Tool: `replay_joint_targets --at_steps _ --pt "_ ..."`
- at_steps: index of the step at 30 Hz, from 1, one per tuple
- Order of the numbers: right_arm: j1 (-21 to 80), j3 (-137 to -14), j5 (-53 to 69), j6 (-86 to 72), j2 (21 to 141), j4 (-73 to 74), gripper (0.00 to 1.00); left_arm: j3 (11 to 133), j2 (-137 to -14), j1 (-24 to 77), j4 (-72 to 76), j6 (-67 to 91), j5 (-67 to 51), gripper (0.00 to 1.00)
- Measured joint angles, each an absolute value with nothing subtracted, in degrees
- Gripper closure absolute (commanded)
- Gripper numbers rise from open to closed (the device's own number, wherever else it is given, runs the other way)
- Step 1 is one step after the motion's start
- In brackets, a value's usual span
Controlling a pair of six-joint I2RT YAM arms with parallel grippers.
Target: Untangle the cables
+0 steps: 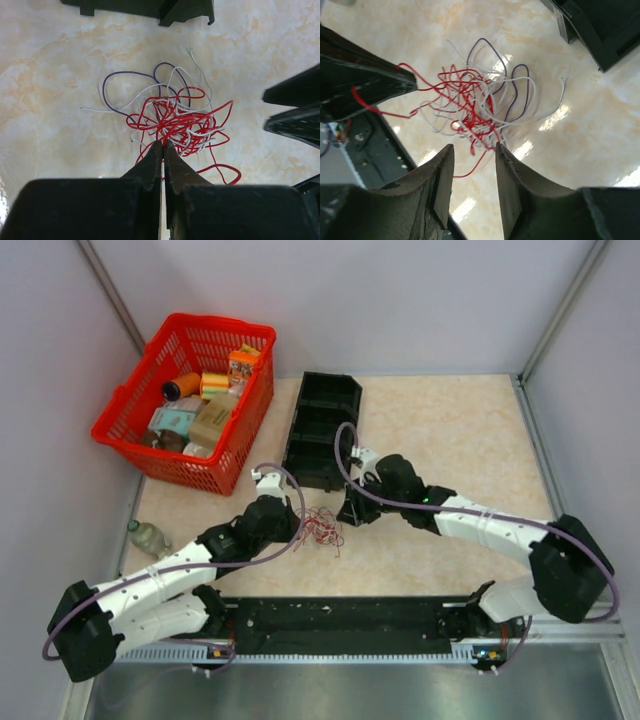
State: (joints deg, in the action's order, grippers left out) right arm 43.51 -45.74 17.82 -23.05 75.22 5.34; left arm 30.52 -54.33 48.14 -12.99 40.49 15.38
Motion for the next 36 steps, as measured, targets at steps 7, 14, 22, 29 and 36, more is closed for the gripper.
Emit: replay_joint_targets --at_steps 7,14,22,29,36 --pt "45.9 -45.7 16.8 -14.2 85.6 -3.8 0.62 30.5 -53.7 48.1 -13.1 40.1 15.2 1.0" --pt "49.1 -45.8 10.5 -10.7 89.1 -9.4 1.0 30.5 -53.0 48.1 -13.3 39.9 15.0 1.0" --pt "58.0 -46.2 -12.1 -11.4 83.5 -3.4 1.0 30.5 -53.4 48.1 -15.7 44.3 19.6 1.0" --pt "59.8 -52.1 -20.0 -14.8 62.1 6.1 1.0 28.3 -54.8 48.1 -15.9 47.7 23.9 1.0" --pt "58.6 -66.2 -27.5 -16.3 55.5 16.4 1.0 26.8 -52.5 48.1 -19.9 53.6 29.6 1.0"
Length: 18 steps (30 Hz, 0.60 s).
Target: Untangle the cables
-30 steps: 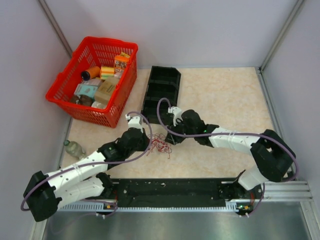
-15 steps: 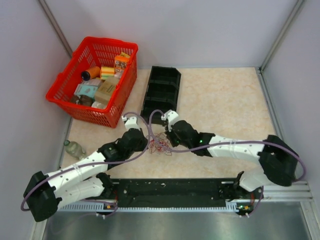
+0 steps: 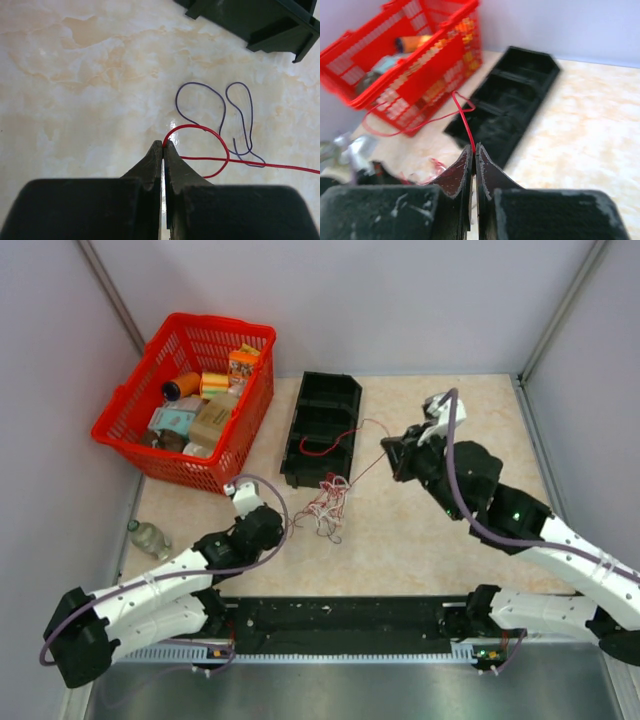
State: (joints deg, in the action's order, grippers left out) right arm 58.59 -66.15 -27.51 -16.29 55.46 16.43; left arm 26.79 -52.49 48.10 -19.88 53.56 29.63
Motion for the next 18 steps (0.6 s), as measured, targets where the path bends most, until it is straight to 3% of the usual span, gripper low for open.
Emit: replay_joint_targets --at_steps 8,18 --pt "43.2 -69.4 -32.5 -16.7 54.5 31.9 1.0 25.8 -41.9 48.2 -20.9 59.0 33.0 1.0" --pt "26.1 -68.7 -32.6 -19.8 53.3 39.6 1.0 26.6 -31.4 48.6 -26.8 62.8 37.1 1.0"
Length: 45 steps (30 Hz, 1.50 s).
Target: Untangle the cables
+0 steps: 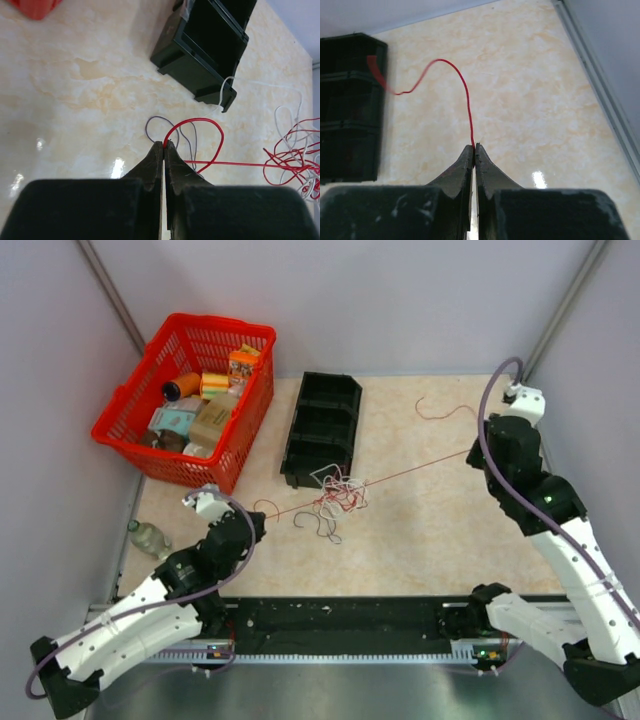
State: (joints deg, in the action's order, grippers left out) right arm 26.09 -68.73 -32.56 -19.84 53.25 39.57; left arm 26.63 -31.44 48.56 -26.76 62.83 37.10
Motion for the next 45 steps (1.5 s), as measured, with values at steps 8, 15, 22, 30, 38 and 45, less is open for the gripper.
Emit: replay_joint_targets --at_steps 8,15,22,30,38,45 --pt "20.4 -65.1 -24.7 -20.1 48.9 36.4 1.0 26.7 -27.2 48.1 -31.8 55.7 38.7 0.46" --pt "20.1 -54.5 -4.1 -22.4 47.0 28.1 1.0 26.1 -30.3 47.8 -27.3 45.3 27.4 0.13" --pt "20.5 -54.1 6.6 -23.7 47.6 25.3 1.0 30.5 -40.6 47.7 -19.7 35.2 13.4 0.23" --pt "20.5 -59.6 11.4 -27.7 47.1 25.6 1.0 42.8 -69.3 49.0 -6.7 32.9 -0.2 0.28" --pt "20.9 -62.9 14.3 -29.8 46.2 25.0 1.0 54.8 -86.7 52.6 -6.6 33.5 5.9 0.22" --pt "20.9 -63.0 15.2 -30.0 46.2 25.3 1.0 57.8 -88.7 52.5 -6.2 35.1 9.7 0.33"
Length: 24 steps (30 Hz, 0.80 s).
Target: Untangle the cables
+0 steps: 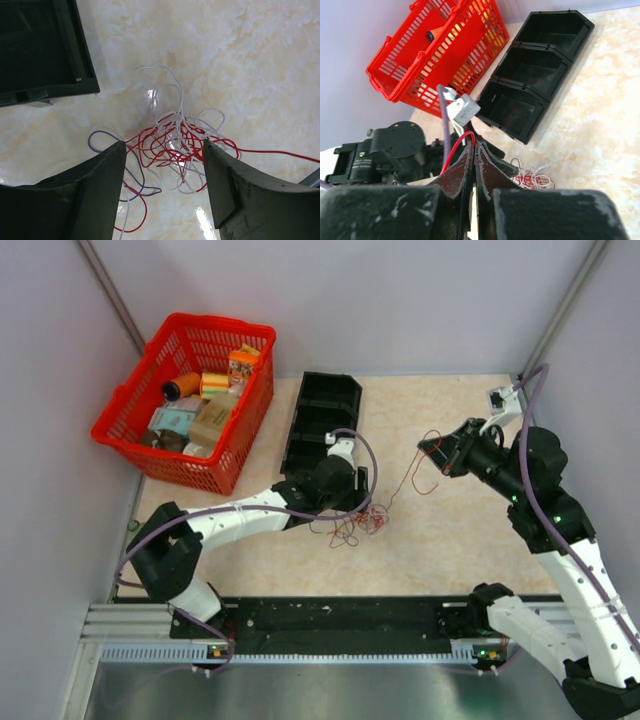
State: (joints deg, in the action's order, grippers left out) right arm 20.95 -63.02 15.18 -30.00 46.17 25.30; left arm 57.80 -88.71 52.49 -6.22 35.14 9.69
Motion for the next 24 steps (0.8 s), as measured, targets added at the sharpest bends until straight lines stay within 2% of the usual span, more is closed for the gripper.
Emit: replay_joint_targets --at_steps 4,7,12,16,21,22,24 --pt "21.0 -63.9 15.6 -30.1 46.3 25.5 1.0 59.5 -91.8 52.5 -5.6 35.2 7.3 0.25" --pt "21.0 -64.9 15.8 -30.1 46.3 25.5 1.0 57.6 -91.7 52.5 -2.1 35.1 2.7 0.25" --pt "21.0 -65.1 16.2 -30.1 46.3 25.3 1.0 55.2 -91.5 52.5 0.7 35.6 -1.5 0.33" --pt "21.0 -65.5 17.0 -30.7 46.3 25.3 1.0 58.0 -93.9 52.5 -1.3 36.6 -0.3 0.54" --pt "21.0 -66.5 18.0 -31.9 45.9 25.3 1.0 61.2 -97.1 52.5 -1.6 37.5 1.6 0.96" --pt "21.0 -66.6 18.3 -32.1 45.7 25.3 1.0 61.8 -97.7 52.5 -1.5 37.6 1.7 1.0" --pt "21.0 -67.0 18.5 -32.4 45.4 25.4 1.0 62.0 -98.0 52.5 -1.7 38.0 2.8 1.0"
